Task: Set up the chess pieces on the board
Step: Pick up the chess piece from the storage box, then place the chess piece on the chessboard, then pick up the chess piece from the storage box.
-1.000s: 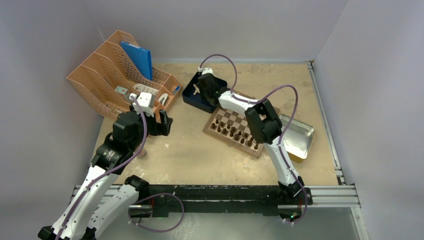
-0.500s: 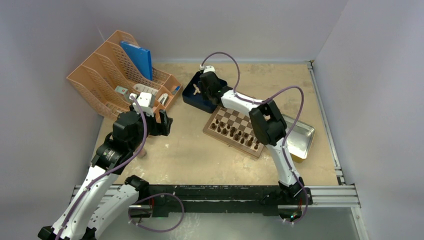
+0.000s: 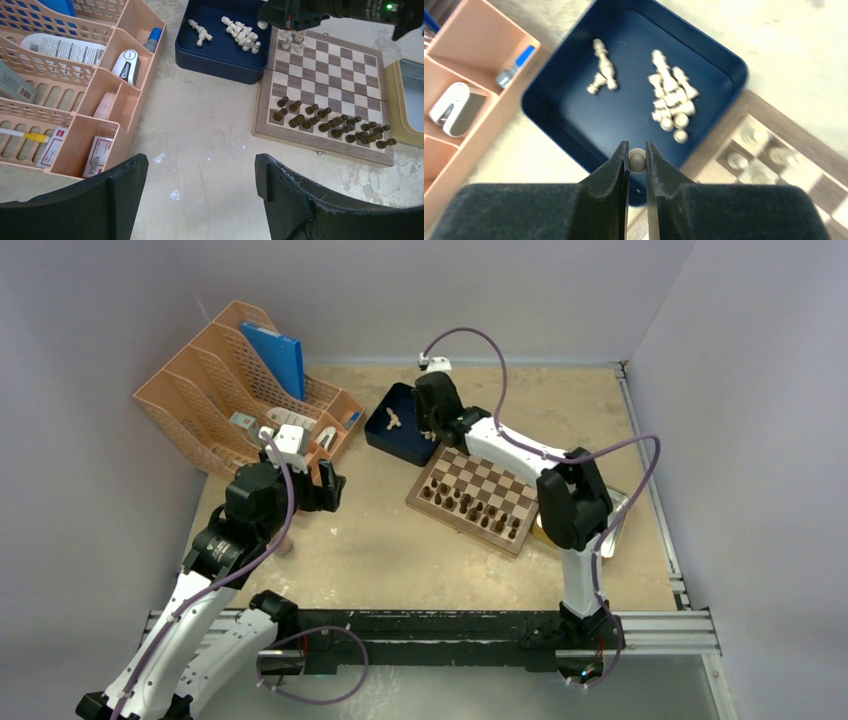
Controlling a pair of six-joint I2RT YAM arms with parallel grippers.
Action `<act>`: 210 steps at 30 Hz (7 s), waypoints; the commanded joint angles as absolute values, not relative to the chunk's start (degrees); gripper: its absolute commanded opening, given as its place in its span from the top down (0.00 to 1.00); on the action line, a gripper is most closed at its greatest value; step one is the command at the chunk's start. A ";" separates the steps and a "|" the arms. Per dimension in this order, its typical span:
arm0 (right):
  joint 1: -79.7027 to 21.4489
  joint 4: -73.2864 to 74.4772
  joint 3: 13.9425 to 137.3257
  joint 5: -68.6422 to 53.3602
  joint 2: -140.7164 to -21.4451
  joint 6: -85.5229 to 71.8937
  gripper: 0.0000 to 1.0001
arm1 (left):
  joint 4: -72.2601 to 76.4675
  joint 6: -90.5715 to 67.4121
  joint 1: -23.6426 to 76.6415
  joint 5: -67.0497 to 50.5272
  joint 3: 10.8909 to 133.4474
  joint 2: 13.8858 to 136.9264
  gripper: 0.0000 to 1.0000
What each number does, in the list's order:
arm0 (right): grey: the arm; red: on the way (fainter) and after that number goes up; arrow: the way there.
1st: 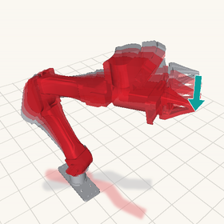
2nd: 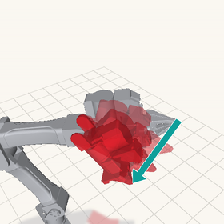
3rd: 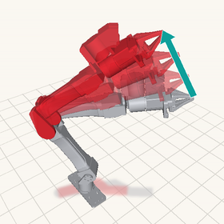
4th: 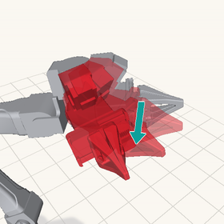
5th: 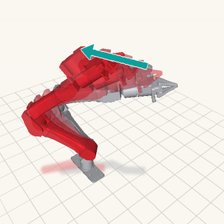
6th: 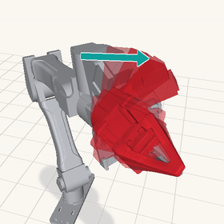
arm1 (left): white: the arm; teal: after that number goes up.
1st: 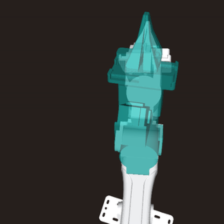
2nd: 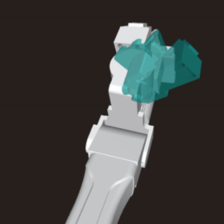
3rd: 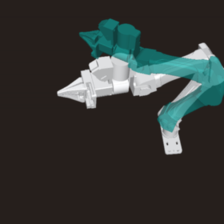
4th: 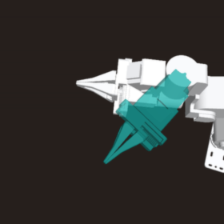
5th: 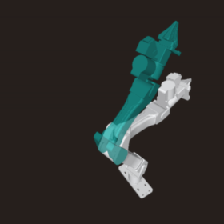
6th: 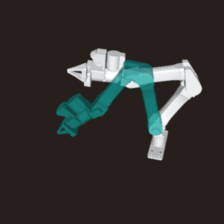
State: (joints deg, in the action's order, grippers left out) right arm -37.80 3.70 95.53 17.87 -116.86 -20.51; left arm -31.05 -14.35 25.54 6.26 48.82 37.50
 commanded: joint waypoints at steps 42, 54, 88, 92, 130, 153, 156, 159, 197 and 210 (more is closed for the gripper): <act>-27.95 -8.79 66.09 31.76 -106.30 -30.76 0.84 | -29.31 -14.41 25.49 4.95 48.56 36.26 0.22; -28.00 -8.14 67.79 30.33 -107.47 -30.57 0.84 | -29.36 -14.41 25.49 5.19 48.56 35.95 0.22; -27.95 -7.67 69.27 29.01 -109.07 -31.17 0.77 | -29.43 -14.41 25.49 5.27 48.54 35.82 0.22; -27.96 -7.16 69.54 29.06 -108.77 -30.77 0.73 | -29.58 -14.41 25.49 5.36 48.56 35.80 0.22; -36.40 -7.57 98.96 14.95 -119.88 -13.85 0.68 | -29.64 -14.41 25.49 6.75 48.47 35.99 0.22; -38.20 -7.89 117.09 11.63 -141.91 -6.56 0.61 | -29.62 -14.41 25.49 7.21 48.39 36.00 0.22; -38.51 -7.96 117.56 12.32 -143.17 -5.87 0.61 | -29.67 -14.41 25.49 7.12 48.43 36.04 0.22; -38.58 -8.00 118.37 13.71 -144.20 -5.09 0.61 | -29.62 -14.41 25.49 7.12 48.46 35.95 0.22; -38.64 -33.14 79.00 11.70 -111.23 -3.71 0.91 | -29.02 -25.53 25.49 -2.39 52.89 43.84 0.29; -38.59 -37.54 61.33 6.26 -93.63 -13.65 0.90 | -22.19 -34.64 25.40 -18.91 60.68 56.24 0.36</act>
State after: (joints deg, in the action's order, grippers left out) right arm -38.35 -34.83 61.87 7.73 -97.62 -6.94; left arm -28.29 -30.76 25.52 -11.31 58.67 55.16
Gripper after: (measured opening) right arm 0.157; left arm 0.647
